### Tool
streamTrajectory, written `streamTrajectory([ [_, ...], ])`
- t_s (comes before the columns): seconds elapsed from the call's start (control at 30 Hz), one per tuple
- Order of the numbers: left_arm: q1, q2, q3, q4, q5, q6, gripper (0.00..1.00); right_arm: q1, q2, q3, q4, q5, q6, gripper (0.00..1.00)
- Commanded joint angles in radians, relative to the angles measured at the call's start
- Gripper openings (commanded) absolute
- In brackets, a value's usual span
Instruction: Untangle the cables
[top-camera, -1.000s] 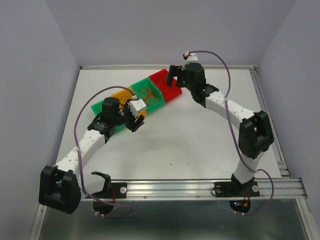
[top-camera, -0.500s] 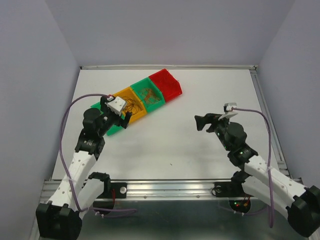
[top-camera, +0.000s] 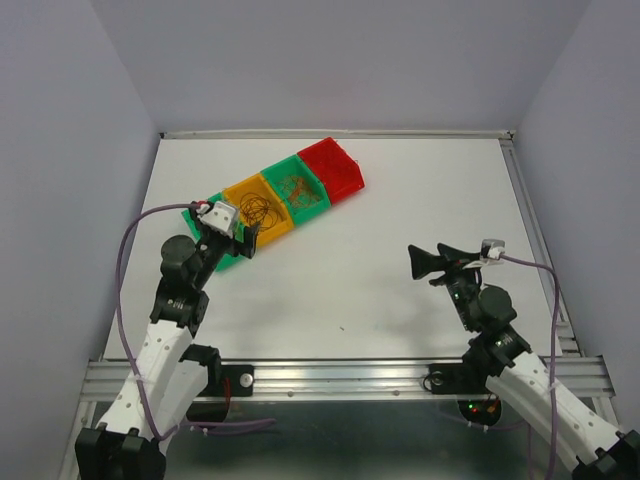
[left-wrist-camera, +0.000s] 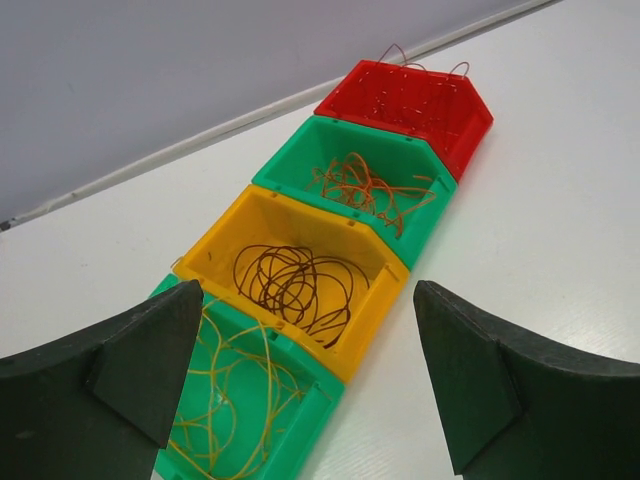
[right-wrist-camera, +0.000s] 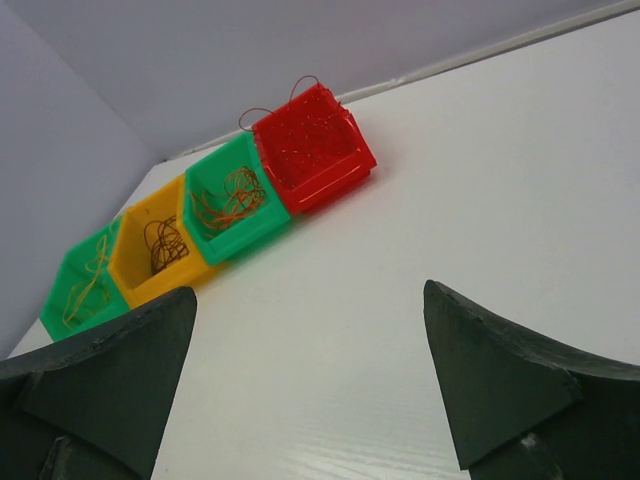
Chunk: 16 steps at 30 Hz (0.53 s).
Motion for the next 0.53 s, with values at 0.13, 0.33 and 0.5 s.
streamTrajectory([
  [0.13,0.002,-0.061,-0.026,0.008,0.379,0.072,0.99,0.000,0.041,-0.013,0.015,0.021,0.020,1.00],
  [0.33,0.002,-0.059,-0.033,0.007,0.390,0.098,0.99,0.000,0.040,-0.016,0.017,0.031,0.021,1.00],
  [0.5,0.000,-0.055,-0.030,0.002,0.387,0.106,0.99,0.000,0.052,-0.012,0.017,0.053,0.023,1.00],
])
